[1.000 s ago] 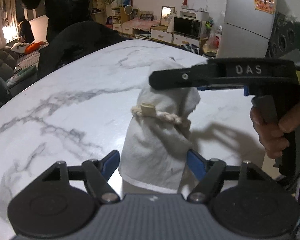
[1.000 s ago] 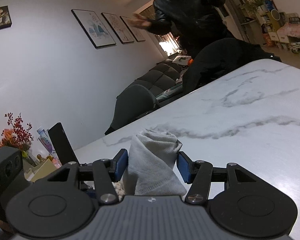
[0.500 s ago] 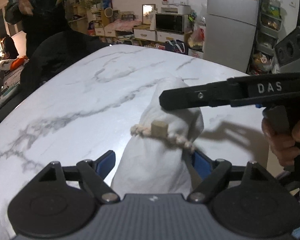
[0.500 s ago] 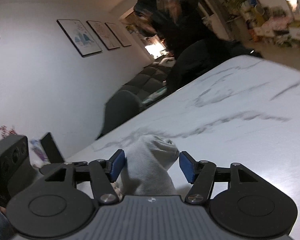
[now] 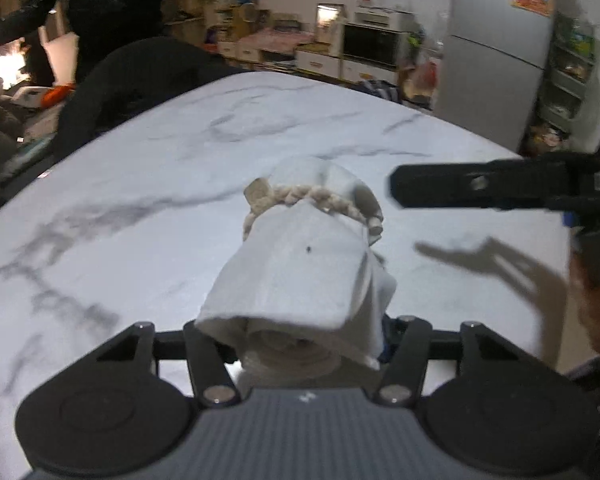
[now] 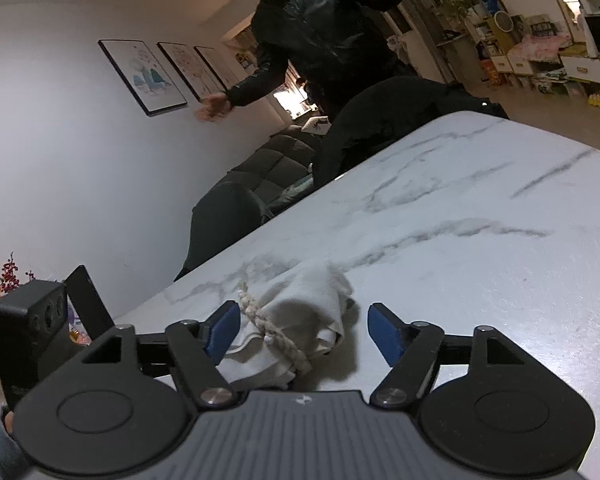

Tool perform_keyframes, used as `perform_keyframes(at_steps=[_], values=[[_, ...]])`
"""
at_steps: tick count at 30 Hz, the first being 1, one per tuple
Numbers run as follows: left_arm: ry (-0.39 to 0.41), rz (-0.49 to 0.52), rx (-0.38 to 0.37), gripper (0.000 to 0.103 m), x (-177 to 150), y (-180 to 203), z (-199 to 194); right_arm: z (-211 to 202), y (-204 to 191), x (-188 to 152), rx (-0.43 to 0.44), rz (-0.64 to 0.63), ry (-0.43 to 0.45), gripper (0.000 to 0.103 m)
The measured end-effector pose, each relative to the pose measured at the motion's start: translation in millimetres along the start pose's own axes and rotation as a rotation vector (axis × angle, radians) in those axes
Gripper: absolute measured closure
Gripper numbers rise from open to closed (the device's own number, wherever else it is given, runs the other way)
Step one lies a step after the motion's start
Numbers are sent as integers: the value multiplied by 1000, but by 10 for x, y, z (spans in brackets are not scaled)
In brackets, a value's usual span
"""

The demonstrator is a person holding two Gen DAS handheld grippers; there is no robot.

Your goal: Fold shopping bag

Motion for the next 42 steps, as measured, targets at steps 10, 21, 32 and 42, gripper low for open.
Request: perform_keyframes(at_steps=[10, 21, 32, 42], values=[[22, -103, 126, 49, -274, -483, -370, 128, -177, -77, 21, -34, -23, 19], [91, -202, 300, 48, -465, -983, -1004, 267, -341, -143, 13, -92, -41, 0], [141, -323, 471, 48, -767, -1477, -1692, 478, -507, -226, 25, -145, -104, 0], [200, -433, 572, 49, -1007, -1873, -2264, 602, -590, -280, 19, -148, -159, 0]])
Point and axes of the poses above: each gripper's, at about its wrist camera, not at the fingertips, and z roughly the way its jaws point, y to its right, x to its top, the point moved 3 cm from there along z, roughly the way its jaws point, and after that the axes turned 5 degrees about x, right-handed, at the moved point
